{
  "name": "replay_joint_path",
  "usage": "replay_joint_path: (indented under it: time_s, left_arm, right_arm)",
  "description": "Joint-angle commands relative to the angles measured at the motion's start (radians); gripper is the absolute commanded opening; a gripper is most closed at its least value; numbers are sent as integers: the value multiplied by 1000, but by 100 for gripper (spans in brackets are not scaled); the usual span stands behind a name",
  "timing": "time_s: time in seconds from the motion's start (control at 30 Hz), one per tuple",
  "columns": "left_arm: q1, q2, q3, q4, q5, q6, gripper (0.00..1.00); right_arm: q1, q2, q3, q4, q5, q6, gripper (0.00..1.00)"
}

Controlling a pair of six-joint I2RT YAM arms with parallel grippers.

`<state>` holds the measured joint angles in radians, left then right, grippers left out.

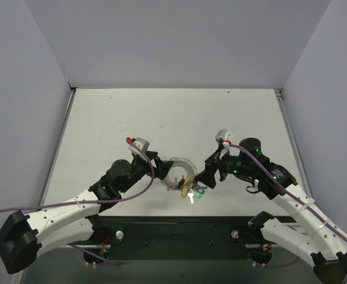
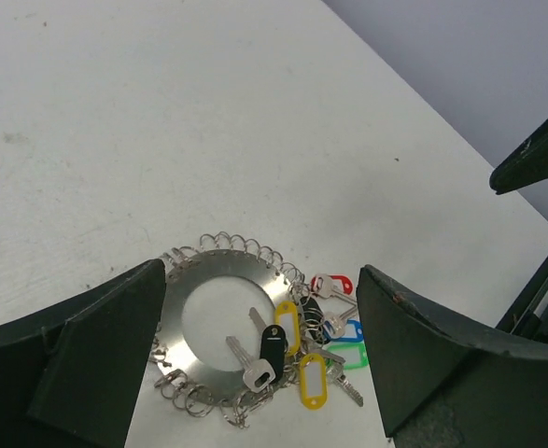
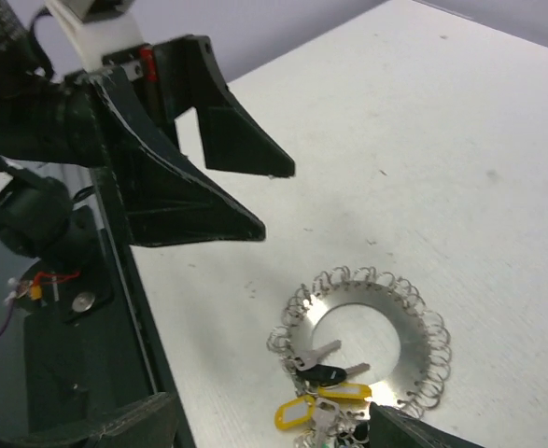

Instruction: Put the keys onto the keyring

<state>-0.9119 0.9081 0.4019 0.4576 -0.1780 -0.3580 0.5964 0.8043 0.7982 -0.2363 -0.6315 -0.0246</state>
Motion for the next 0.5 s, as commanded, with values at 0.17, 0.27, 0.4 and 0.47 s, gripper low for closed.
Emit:
replay_joint_path:
  time_s: [0.17, 0.27, 0.4, 0.47]
  left_arm:
    - [223, 109, 218, -306, 207, -200, 95]
    - [254, 88, 222, -326, 186, -200, 95]
    - [313, 6, 181, -330, 123, -205, 93]
    - [326, -20, 153, -319, 123, -184, 90]
  right_arm:
    - [-166, 92, -28, 116, 308, 208, 85]
    - [-253, 75, -72, 182, 332, 311, 86]
    - [-392, 27, -192, 276, 369, 377, 87]
    - [-417, -3, -237, 322, 420, 397, 87]
